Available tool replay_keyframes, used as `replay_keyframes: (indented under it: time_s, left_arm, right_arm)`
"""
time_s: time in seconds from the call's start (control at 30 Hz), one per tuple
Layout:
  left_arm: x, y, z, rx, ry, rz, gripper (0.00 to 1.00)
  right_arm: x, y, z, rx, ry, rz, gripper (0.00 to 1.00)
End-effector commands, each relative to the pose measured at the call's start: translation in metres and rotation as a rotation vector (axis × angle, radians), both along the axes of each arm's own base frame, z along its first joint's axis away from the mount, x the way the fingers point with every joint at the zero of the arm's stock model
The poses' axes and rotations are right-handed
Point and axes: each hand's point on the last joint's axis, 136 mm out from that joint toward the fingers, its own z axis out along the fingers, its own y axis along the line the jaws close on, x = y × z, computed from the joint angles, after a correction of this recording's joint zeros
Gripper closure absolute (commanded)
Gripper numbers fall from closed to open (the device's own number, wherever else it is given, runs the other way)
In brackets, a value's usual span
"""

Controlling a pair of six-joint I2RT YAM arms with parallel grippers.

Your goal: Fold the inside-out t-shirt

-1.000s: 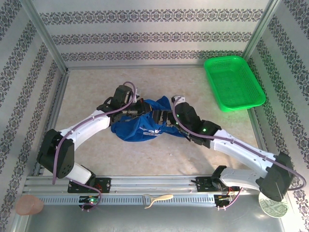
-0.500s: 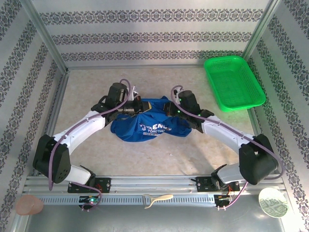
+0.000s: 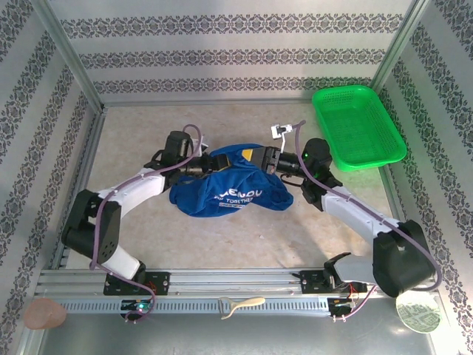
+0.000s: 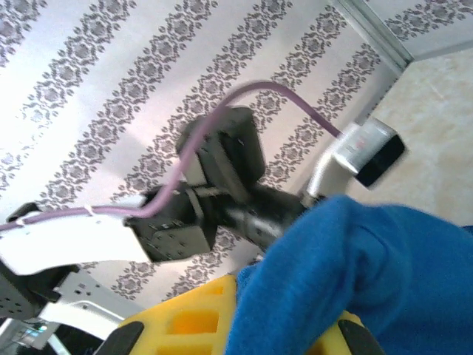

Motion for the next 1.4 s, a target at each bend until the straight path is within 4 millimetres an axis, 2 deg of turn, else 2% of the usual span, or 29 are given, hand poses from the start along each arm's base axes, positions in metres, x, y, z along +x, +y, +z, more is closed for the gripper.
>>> replay_keyframes:
  time_s: [0.0, 0.07, 0.13, 0.2, 0.3, 0.47, 0.63, 0.77, 0.9, 0.97, 1.03, 1.17, 1.2, 1.3, 1.37]
  left_arm:
    - [-0.003, -0.019, -0.009, -0.025, -0.024, -0.048, 0.42]
    - [-0.008, -0.025, -0.008, -0.034, -0.024, -0.084, 0.36]
    - [-0.01, -0.021, -0.003, -0.037, -0.047, -0.081, 0.3]
    - [-0.011, -0.014, 0.015, -0.054, -0.108, -0.064, 0.22]
    - [-0.015, -0.005, 0.048, -0.083, -0.192, -0.049, 0.16]
    - [-0.03, 0.007, 0.081, -0.08, -0.265, -0.027, 0.16]
    - [-0.04, 0.025, 0.101, -0.011, -0.338, 0.037, 0.19]
    - [-0.04, 0.054, 0.085, 0.137, -0.328, 0.119, 0.15]
    - [-0.035, 0.077, 0.031, 0.198, -0.118, 0.135, 0.12]
    - [-0.033, 0.08, 0.009, 0.189, -0.034, 0.104, 0.1]
    - [-0.035, 0.076, -0.005, 0.18, 0.01, 0.038, 0.01]
    - [-0.043, 0.068, 0.004, 0.139, -0.004, -0.049, 0.0]
    - [-0.047, 0.064, 0.011, 0.114, -0.02, -0.077, 0.0]
    - [-0.06, 0.042, 0.046, -0.102, -0.057, -0.223, 0.0]
    - [-0.066, 0.037, 0.065, -0.167, -0.104, -0.264, 0.0]
  right_arm:
    - [-0.01, -0.002, 0.033, 0.13, -0.094, 0.068, 1.0]
    - [-0.007, 0.0, 0.033, 0.163, -0.08, 0.091, 1.0]
    - [-0.002, -0.004, 0.031, 0.179, -0.069, 0.086, 1.0]
    - [0.004, -0.013, 0.022, 0.175, -0.049, 0.055, 1.0]
    - [0.013, -0.027, 0.008, 0.172, -0.015, -0.001, 1.0]
    - [0.021, -0.04, -0.006, 0.181, 0.028, -0.053, 1.0]
    - [0.022, -0.042, -0.008, 0.19, 0.04, -0.074, 1.0]
    - [0.02, -0.043, -0.002, 0.201, 0.034, -0.075, 1.0]
    - [0.017, -0.043, 0.008, 0.222, 0.02, -0.065, 1.0]
    - [0.017, -0.043, 0.013, 0.236, 0.018, -0.062, 1.0]
    - [0.017, -0.043, 0.018, 0.253, 0.014, -0.061, 1.0]
    - [0.019, -0.044, 0.03, 0.281, 0.005, -0.062, 1.0]
    - [0.02, -0.044, 0.034, 0.286, -0.001, -0.062, 1.0]
    - [0.027, -0.045, 0.042, 0.301, -0.008, -0.071, 1.0]
    - [0.039, -0.049, 0.039, 0.312, 0.014, -0.122, 1.0]
